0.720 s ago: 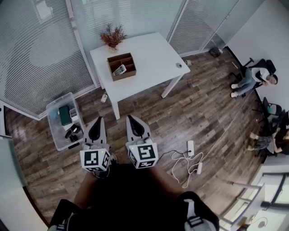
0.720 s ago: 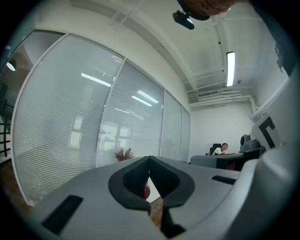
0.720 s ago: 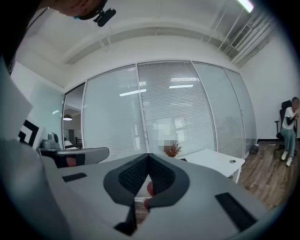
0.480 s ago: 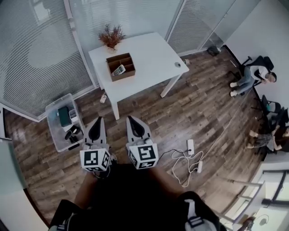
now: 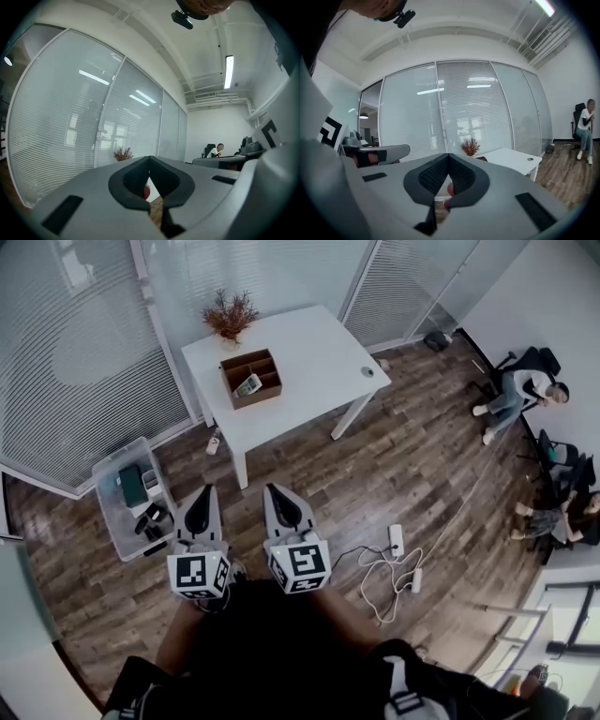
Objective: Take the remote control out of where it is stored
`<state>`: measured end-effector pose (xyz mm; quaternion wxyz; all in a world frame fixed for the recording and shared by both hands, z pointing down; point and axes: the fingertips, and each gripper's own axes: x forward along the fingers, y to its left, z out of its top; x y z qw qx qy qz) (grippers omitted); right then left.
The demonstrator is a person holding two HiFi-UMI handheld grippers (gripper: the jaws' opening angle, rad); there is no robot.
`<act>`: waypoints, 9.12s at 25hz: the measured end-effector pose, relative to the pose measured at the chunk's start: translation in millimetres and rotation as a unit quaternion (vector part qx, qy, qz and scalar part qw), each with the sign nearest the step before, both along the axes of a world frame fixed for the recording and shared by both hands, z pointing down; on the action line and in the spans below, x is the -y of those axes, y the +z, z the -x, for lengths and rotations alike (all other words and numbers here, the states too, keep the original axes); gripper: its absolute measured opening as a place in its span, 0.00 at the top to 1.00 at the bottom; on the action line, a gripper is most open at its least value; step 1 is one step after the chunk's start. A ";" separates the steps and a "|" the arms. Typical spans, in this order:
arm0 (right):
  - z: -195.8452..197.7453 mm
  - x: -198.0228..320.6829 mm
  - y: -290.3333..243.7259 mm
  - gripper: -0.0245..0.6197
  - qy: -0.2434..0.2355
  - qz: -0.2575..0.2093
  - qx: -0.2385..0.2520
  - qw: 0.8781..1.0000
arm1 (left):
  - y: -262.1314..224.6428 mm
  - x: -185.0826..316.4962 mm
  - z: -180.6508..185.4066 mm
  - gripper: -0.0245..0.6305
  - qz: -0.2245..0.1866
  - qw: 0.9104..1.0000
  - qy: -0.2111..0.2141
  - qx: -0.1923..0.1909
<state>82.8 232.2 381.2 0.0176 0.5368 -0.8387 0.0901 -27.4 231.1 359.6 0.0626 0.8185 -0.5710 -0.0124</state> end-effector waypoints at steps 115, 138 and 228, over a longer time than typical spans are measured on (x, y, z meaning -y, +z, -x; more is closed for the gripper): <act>1.3 406.4 188.5 0.94 0.023 0.210 -0.009 0.977 | 147.7 414.8 -3.6 0.97 0.150 0.987 0.059 0.027; -6.1 447.0 286.3 0.72 -0.014 0.325 0.020 0.946 | 205.8 441.0 -0.7 0.97 0.216 0.975 0.042 0.026; 30.0 326.8 94.1 0.84 0.097 0.086 -0.046 0.990 | 69.3 325.3 76.4 0.97 0.062 0.996 0.057 -0.019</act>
